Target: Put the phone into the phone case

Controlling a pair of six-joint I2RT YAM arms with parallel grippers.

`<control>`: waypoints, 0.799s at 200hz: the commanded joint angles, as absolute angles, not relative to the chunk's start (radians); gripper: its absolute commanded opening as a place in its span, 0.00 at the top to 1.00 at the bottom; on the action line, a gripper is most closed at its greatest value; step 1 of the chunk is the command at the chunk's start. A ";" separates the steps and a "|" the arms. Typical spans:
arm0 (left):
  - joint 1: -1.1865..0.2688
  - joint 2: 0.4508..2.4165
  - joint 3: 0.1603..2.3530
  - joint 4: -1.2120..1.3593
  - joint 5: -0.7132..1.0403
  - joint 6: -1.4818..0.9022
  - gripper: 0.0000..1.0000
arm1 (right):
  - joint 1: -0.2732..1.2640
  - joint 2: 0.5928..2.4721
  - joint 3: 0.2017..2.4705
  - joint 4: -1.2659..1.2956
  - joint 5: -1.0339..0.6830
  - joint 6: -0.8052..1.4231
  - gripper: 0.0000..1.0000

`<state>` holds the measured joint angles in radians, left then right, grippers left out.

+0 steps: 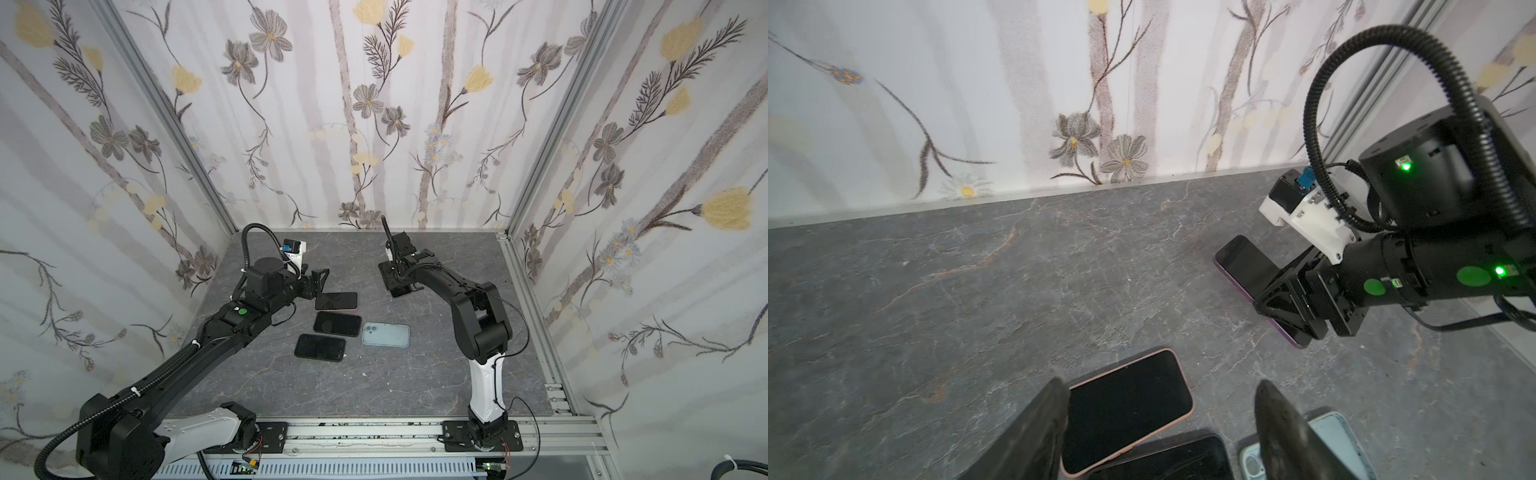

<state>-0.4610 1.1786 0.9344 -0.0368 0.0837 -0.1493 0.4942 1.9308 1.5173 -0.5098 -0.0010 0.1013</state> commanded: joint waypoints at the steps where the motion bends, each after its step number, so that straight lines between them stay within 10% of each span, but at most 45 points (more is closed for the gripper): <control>1: -0.460 1.194 0.998 -0.074 0.217 -0.268 0.30 | 0.517 1.809 1.437 -0.384 -0.034 0.061 0.58; 160: -0.426 1.217 1.071 -0.040 0.583 -0.643 0.59 | 0.775 1.384 1.247 -0.187 -0.176 -0.027 0.59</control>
